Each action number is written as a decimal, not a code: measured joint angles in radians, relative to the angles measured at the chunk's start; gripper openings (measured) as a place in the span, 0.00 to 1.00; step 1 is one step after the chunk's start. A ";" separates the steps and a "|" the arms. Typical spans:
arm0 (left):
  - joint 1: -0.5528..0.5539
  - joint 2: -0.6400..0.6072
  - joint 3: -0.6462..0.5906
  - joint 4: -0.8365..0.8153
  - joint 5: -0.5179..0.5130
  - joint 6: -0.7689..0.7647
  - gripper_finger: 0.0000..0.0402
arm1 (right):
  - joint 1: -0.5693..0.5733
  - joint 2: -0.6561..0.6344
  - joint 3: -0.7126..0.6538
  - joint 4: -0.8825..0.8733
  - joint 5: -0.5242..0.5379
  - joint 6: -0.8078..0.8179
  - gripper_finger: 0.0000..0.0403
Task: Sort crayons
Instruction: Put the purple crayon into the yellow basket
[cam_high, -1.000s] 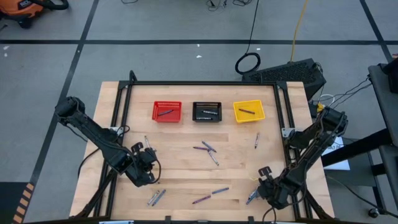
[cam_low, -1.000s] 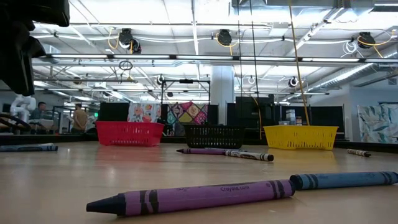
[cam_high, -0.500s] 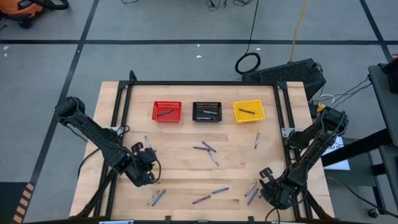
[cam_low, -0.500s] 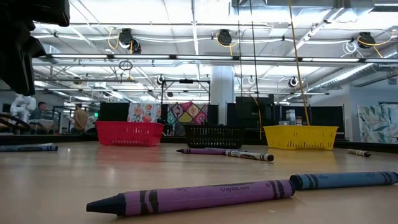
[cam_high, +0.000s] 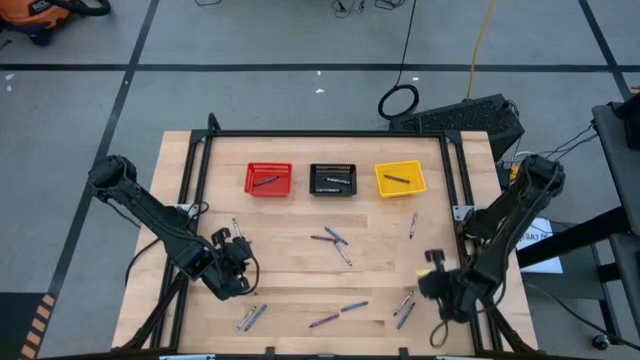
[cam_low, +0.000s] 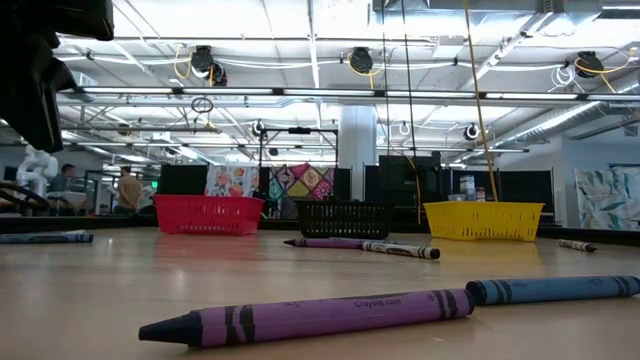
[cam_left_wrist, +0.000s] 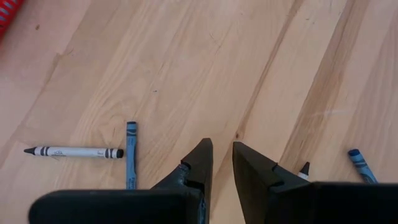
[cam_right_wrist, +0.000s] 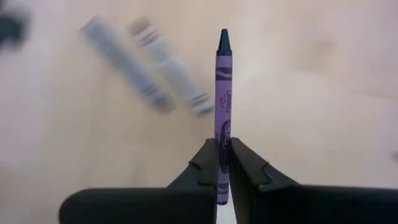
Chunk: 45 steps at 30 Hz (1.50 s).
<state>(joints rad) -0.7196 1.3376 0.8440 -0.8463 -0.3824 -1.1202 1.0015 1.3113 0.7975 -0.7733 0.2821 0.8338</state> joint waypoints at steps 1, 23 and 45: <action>0.000 0.000 0.000 0.000 0.000 0.000 0.15 | -0.014 -0.021 0.000 -0.039 0.045 0.025 0.00; 0.114 0.000 0.000 0.036 0.000 0.003 0.15 | -0.608 -0.345 0.000 -0.398 0.298 -0.169 0.00; 0.235 0.000 0.000 0.133 0.133 0.183 0.15 | -1.235 -0.342 0.001 0.016 0.047 -0.890 0.00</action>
<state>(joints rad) -0.4847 1.3376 0.8440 -0.7128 -0.2495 -0.9373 -0.2340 0.9696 0.7988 -0.7576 0.3292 -0.0560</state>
